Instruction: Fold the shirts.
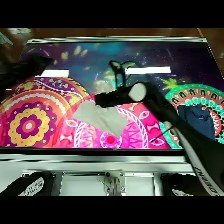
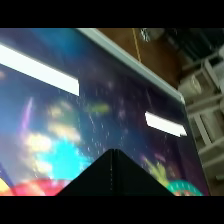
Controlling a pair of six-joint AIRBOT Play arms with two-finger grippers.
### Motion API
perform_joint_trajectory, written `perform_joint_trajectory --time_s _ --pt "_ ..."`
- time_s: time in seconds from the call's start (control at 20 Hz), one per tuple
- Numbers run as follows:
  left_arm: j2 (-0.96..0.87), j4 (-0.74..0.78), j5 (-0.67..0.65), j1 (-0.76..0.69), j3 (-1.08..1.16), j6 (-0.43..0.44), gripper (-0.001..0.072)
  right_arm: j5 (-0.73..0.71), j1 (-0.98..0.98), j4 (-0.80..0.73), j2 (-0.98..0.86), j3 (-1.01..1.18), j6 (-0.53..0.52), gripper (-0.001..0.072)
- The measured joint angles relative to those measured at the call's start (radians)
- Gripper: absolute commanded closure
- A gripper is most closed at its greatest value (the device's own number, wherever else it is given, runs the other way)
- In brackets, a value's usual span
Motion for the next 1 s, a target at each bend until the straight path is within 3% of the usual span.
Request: perform_joint_trajectory --time_s 0.05,0.1,0.25,0.4,0.5,0.75,0.85,1.0 --pt "0.064 0.013 -0.017 0.066 0.000 -0.008 0.0674 -0.076 0.035 0.009 -0.047 0.000 0.012 0.0100" --pt "0.122 0.021 -0.043 0.119 0.000 -0.016 0.0674 -0.157 0.068 0.031 -0.095 0.000 0.024 0.0050" --pt "0.267 0.049 -0.173 0.233 0.000 -0.029 0.0674 -0.327 0.110 0.134 -0.195 0.000 0.052 0.0052" --pt "0.352 0.095 -0.287 0.278 -0.005 -0.034 0.0673 -0.333 0.072 0.167 -0.201 0.000 0.060 0.0053" --pt "0.380 0.118 -0.322 0.293 -0.013 -0.037 0.0673 -0.230 0.008 0.100 -0.162 0.000 0.060 0.0055" --pt "0.395 0.140 -0.364 0.304 -0.035 -0.039 0.0673 0.360 -0.240 -0.234 -0.076 -0.039 0.067 0.0035" --pt "0.397 0.144 -0.367 0.307 -0.046 -0.039 0.0673 0.471 -0.333 -0.209 -0.064 -0.111 0.068 0.0035" --pt "0.397 0.146 -0.383 0.308 -0.063 -0.039 0.0673 0.424 -0.377 -0.038 -0.058 -0.245 0.053 0.0035"
